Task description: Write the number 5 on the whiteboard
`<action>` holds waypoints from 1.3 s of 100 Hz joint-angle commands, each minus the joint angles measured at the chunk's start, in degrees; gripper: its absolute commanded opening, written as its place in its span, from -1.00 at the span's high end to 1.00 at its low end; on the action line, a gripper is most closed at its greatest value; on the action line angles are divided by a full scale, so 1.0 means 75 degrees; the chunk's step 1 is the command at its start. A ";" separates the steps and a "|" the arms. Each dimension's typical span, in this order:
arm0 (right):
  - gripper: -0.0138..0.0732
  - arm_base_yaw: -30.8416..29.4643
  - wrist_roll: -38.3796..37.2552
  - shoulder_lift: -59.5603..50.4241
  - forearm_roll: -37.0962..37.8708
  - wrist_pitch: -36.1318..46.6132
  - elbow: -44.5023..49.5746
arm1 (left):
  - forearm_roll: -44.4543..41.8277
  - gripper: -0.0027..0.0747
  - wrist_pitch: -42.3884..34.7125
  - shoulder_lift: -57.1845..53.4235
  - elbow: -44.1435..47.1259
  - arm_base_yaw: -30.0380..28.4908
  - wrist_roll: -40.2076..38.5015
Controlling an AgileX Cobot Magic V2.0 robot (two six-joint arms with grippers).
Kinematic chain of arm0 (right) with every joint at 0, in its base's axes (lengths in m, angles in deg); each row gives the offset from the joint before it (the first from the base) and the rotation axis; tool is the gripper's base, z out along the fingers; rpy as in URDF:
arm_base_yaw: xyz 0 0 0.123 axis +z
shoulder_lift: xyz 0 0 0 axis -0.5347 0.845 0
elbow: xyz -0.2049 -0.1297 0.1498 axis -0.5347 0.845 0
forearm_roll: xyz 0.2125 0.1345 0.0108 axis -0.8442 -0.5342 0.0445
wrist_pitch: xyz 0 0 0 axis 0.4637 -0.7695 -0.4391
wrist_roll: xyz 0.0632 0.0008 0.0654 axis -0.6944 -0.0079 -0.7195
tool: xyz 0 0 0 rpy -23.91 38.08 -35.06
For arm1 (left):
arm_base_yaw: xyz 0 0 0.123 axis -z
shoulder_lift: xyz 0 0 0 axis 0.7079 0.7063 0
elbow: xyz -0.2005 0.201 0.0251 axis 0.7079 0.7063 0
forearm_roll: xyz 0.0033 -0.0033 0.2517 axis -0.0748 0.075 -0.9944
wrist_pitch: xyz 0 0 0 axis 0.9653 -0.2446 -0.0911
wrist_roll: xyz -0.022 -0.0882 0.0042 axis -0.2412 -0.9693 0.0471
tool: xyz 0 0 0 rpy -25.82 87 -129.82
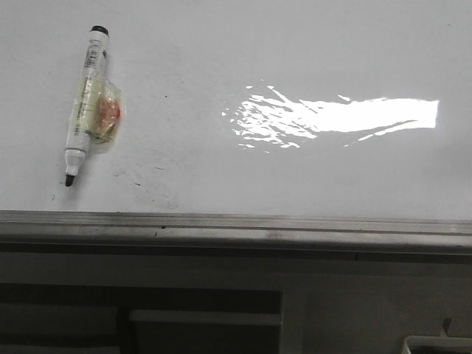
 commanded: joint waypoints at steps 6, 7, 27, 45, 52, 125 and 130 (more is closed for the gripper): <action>0.72 -0.0045 0.0511 0.0721 0.0198 -0.0093 -0.0929 | -0.0472 0.88 0.1002 0.1393 -0.1064 -0.0017 -0.0046; 0.70 -0.0045 0.0527 0.0778 0.0198 -0.0148 -0.0963 | -0.0471 0.85 0.1058 0.1525 -0.1096 -0.0017 -0.0046; -0.20 -0.0045 0.0530 0.1467 0.0148 -0.0870 -0.1809 | -0.0457 0.27 0.1707 0.2905 -0.1370 0.0063 -0.0046; -0.38 -0.0045 0.0559 0.1878 0.0148 -0.1216 -0.2103 | -0.0457 0.14 0.1672 0.3551 -0.1370 0.0871 0.0391; -0.38 -0.0045 0.0559 0.1928 0.0148 -0.1216 -0.2103 | -0.0457 0.14 0.1513 0.3758 -0.1370 0.1221 0.0403; -0.38 -0.0045 0.0559 0.2000 0.0148 -0.1119 -0.2103 | 0.0399 0.14 -0.0427 0.5947 -0.2190 0.2827 0.0403; -0.38 -0.0045 0.0559 0.2000 0.0148 -0.1119 -0.2103 | 0.0463 0.14 -0.0539 0.6091 -0.2223 0.2842 0.0403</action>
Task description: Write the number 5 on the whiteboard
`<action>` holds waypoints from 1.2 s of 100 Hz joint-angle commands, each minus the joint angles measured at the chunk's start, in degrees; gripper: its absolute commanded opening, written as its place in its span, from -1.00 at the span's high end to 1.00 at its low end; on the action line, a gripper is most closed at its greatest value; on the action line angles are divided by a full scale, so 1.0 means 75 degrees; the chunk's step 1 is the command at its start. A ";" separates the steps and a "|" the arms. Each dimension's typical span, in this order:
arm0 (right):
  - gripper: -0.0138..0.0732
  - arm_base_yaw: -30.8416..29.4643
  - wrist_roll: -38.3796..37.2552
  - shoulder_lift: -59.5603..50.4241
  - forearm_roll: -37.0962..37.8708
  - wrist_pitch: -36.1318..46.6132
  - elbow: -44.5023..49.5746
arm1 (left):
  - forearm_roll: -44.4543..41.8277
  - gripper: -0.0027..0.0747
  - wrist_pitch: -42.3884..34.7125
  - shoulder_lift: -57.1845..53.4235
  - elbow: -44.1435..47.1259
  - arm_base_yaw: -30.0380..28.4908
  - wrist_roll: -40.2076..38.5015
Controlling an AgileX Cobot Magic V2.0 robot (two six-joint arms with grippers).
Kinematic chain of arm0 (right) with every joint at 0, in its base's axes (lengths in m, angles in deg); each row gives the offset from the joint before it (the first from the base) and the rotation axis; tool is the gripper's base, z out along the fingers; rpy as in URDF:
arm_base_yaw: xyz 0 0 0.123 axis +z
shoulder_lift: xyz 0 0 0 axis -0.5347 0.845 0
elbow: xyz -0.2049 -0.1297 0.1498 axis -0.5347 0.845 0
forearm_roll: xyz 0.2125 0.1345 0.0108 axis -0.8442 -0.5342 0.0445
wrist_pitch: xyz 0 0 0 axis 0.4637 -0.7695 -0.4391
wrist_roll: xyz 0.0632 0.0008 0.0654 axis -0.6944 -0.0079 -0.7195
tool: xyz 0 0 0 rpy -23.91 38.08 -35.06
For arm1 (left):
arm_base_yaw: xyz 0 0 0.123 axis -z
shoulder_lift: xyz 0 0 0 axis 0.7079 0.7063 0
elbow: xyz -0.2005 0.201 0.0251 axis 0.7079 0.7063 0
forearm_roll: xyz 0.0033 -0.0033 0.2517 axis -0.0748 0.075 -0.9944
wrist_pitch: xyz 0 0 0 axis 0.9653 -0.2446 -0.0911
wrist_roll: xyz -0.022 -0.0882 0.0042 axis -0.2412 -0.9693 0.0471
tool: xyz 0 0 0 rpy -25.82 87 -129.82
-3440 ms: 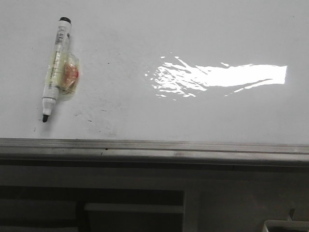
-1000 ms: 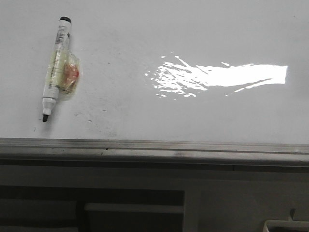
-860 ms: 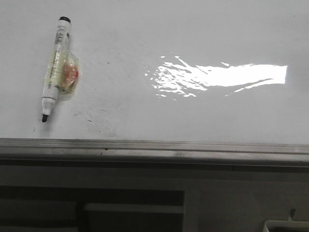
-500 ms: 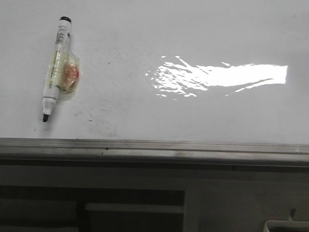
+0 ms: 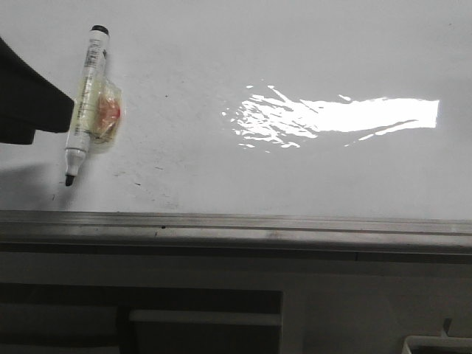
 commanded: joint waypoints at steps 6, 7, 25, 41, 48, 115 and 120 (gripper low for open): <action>-0.38 -0.0045 0.0071 0.0130 -0.0005 0.0590 -0.0269 | 0.0268 0.14 -0.0512 0.0329 -0.0376 0.0087 0.0015; -0.38 -0.0045 0.0071 0.0130 -0.0005 0.0590 -0.0269 | 0.0268 0.14 -0.0510 0.0329 -0.0390 0.0087 0.0015; -0.38 -0.0045 0.0071 0.0141 -0.0005 0.0610 -0.0255 | 0.0237 0.19 -0.0854 0.0657 -0.0407 0.0087 0.0015; -0.38 -0.0045 0.0071 0.0141 -0.0005 0.0623 -0.0255 | 0.0220 0.46 -0.1007 0.0830 -0.0407 0.0087 0.0015; -0.38 -0.0045 0.0071 0.0141 -0.0005 0.0623 -0.0255 | 0.0202 0.58 -0.1022 0.0900 -0.0407 0.0087 0.0015; -0.38 0.0192 0.1107 0.0330 -0.1172 0.0378 -0.0255 | 0.0038 0.98 -0.0328 0.0533 -0.0451 0.0087 0.1779; -0.38 0.0336 0.1913 0.0498 -0.1791 0.0171 -0.0255 | 0.0038 0.98 0.0054 0.0373 -0.0451 0.0087 0.2522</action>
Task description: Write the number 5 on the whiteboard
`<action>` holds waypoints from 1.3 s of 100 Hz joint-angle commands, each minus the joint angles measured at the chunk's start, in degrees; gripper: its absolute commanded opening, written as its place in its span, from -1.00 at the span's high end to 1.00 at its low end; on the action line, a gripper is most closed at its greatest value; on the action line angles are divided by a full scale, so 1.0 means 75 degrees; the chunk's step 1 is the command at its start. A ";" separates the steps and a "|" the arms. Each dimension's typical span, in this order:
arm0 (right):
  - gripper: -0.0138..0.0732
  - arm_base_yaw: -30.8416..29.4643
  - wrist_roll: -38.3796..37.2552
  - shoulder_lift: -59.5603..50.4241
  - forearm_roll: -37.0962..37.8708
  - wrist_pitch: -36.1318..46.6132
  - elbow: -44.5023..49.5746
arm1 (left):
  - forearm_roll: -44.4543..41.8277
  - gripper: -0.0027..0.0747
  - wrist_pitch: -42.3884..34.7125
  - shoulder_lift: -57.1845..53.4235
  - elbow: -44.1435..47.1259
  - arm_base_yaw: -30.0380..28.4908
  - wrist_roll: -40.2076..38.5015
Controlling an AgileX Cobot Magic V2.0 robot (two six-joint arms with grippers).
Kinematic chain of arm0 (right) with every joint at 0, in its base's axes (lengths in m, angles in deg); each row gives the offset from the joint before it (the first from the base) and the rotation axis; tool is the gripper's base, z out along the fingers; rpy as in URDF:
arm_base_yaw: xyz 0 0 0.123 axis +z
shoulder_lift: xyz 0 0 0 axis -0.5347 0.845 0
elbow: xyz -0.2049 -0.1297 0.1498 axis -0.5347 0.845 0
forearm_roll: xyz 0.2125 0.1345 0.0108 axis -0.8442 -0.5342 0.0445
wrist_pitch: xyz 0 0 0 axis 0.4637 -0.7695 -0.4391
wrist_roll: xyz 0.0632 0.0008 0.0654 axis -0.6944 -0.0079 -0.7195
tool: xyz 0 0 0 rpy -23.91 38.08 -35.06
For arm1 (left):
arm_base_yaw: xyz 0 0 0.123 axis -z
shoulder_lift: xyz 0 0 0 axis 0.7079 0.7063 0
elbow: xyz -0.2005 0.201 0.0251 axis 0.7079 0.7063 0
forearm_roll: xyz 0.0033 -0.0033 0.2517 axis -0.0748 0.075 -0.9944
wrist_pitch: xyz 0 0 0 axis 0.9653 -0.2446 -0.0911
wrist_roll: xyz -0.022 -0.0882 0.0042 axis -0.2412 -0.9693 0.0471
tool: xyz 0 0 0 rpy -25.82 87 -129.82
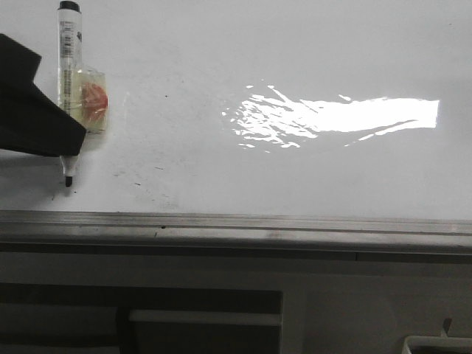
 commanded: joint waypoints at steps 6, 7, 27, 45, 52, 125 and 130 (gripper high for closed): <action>-0.38 0.0477 0.2575 0.0611 -0.2148 -0.0107 -0.0255 | 0.0091 0.98 0.0732 -0.0478 -0.0255 0.0036 0.2027; -0.38 0.0543 0.2852 0.0644 -0.2262 -0.0143 -0.0255 | 0.0091 0.98 0.0869 -0.0517 -0.0255 0.0036 0.2267; -0.38 0.1495 0.5400 0.1710 -0.4584 -0.0246 -0.0255 | 0.0107 0.98 0.2284 -0.0702 -0.0255 0.0477 0.4988; -0.38 0.2275 0.6849 0.2528 -0.5716 -0.0192 -0.0269 | 0.0075 0.98 0.1451 -0.0702 -0.0255 0.1221 0.5158; -0.38 0.2610 0.7419 0.2807 -0.6197 -0.0031 -0.0269 | -0.0059 0.98 0.1092 -0.0702 -0.0255 0.1491 0.5158; -0.38 0.4507 0.8395 0.5516 -0.7015 0.0896 -0.1613 | -0.0849 0.98 0.0251 -0.0164 -0.0484 0.2153 0.5158; -0.38 0.4507 0.8395 0.5587 -0.7031 0.0846 -0.1673 | -0.0887 0.98 0.0251 -0.0164 -0.0484 0.2153 0.5158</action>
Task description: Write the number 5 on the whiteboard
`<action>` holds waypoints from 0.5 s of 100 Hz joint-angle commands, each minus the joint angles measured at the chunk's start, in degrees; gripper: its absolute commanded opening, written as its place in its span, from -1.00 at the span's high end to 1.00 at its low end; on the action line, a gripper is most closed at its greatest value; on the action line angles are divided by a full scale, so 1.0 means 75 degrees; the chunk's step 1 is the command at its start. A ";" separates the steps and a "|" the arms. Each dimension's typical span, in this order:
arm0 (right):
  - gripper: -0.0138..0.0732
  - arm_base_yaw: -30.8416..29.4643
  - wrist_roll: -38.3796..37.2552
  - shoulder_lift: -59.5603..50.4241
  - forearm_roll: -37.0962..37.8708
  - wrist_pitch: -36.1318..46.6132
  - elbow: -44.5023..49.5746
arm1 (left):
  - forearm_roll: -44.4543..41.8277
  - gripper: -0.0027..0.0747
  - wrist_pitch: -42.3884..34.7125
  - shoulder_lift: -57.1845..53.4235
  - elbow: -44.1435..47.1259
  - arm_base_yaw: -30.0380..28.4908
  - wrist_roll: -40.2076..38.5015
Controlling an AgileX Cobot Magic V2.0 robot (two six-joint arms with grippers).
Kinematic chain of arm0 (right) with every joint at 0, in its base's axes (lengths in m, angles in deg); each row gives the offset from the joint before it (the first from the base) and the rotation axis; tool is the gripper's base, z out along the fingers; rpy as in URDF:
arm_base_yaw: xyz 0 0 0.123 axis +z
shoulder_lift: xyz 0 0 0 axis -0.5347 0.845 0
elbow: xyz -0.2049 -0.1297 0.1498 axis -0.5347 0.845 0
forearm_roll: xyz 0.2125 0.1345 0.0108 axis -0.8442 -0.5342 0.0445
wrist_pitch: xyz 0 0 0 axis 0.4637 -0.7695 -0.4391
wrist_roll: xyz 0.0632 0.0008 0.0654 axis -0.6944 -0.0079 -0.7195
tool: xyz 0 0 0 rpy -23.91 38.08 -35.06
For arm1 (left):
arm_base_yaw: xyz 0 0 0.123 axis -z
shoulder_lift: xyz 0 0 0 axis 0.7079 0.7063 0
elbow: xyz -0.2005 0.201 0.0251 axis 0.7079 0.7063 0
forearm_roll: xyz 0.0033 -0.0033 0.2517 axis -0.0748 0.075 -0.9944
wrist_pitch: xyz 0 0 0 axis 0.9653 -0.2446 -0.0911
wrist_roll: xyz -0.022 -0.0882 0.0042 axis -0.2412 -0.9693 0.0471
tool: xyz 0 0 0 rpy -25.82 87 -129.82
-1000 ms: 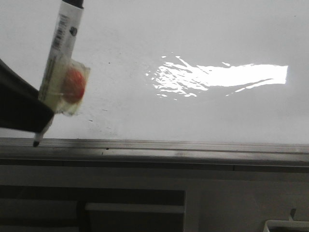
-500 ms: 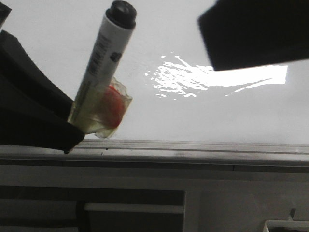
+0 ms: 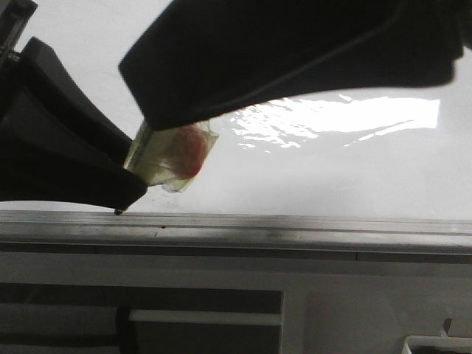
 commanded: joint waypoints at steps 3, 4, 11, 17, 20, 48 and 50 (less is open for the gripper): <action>-0.38 0.0024 0.0078 0.0124 -0.0335 -0.0058 -0.0417 | 0.0047 0.98 -0.0323 -0.0070 -0.0262 0.0066 -0.0014; -0.38 0.0024 0.0078 0.0156 -0.0335 -0.0069 -0.0442 | 0.0047 0.98 -0.0323 -0.0070 -0.0262 0.0066 -0.0014; -0.38 0.0024 0.0078 0.0251 -0.0386 -0.0152 -0.0586 | 0.0031 0.98 -0.0323 -0.0070 -0.0262 0.0066 -0.0014; -0.38 0.0024 0.0078 0.0355 -0.0403 -0.0251 -0.0700 | 0.0031 0.98 -0.0338 -0.0070 -0.0262 0.0066 -0.0014; -0.38 0.0024 0.0078 0.0418 -0.0403 -0.0300 -0.0736 | 0.0031 0.98 -0.0341 -0.0070 -0.0262 0.0066 -0.0014; -0.34 0.0024 0.0078 0.0812 -0.0424 -0.0325 -0.0780 | 0.0031 0.98 -0.0401 -0.0070 -0.0262 0.0066 -0.0014; -0.32 0.0024 0.0078 0.0848 -0.0424 -0.0325 -0.0780 | 0.0031 0.98 -0.0401 -0.0070 -0.0262 0.0066 -0.0014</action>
